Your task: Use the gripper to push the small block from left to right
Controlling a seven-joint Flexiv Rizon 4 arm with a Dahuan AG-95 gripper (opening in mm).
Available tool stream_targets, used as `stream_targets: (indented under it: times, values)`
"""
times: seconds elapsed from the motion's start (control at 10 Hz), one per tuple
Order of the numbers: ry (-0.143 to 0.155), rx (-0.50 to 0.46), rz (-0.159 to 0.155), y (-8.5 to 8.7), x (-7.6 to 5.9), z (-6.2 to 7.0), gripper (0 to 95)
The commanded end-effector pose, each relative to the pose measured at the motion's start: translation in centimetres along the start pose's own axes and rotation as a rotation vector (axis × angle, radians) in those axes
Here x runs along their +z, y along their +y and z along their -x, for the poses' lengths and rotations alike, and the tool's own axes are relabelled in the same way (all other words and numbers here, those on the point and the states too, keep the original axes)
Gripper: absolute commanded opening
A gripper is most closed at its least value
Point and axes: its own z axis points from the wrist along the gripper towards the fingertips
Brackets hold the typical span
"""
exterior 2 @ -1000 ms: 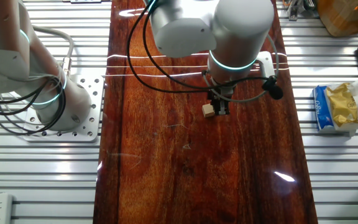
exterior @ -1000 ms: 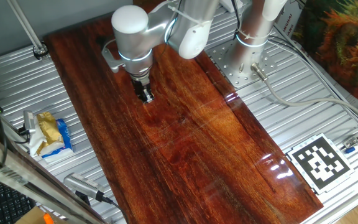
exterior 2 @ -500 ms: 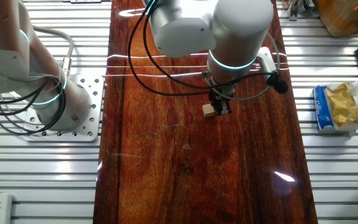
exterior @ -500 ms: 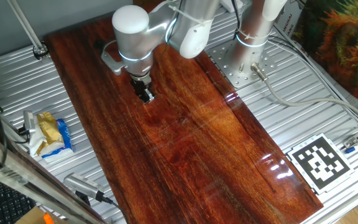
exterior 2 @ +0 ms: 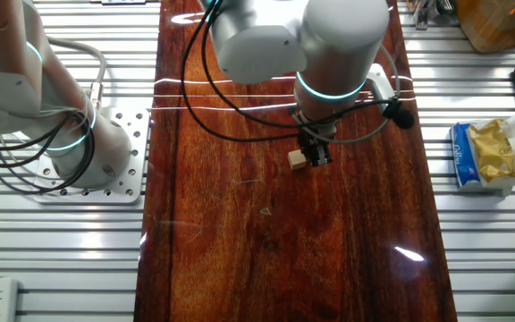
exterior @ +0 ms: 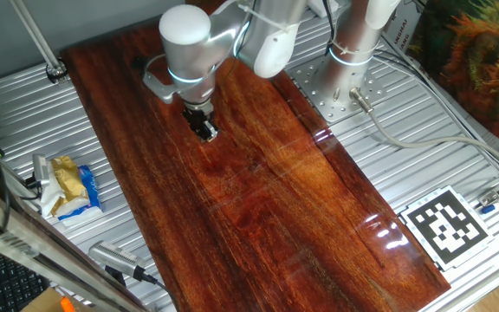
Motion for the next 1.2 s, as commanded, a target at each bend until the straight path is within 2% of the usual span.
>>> stream_targets:
  times: [0.1,0.5,0.8,1.0,1.2]
  values:
    - [0.004,0.003,0.005,-0.50,-0.32,-0.48,0.0]
    - [0.007,0.028,0.009,-0.57,-0.31,-0.56,0.0]
    - [0.031,0.092,0.026,-0.53,-0.22,-0.63,0.0]
    - [0.032,0.134,0.046,-0.51,-0.21,-0.66,0.0]
    - [0.032,0.153,0.048,-0.46,-0.20,-0.73,0.0]
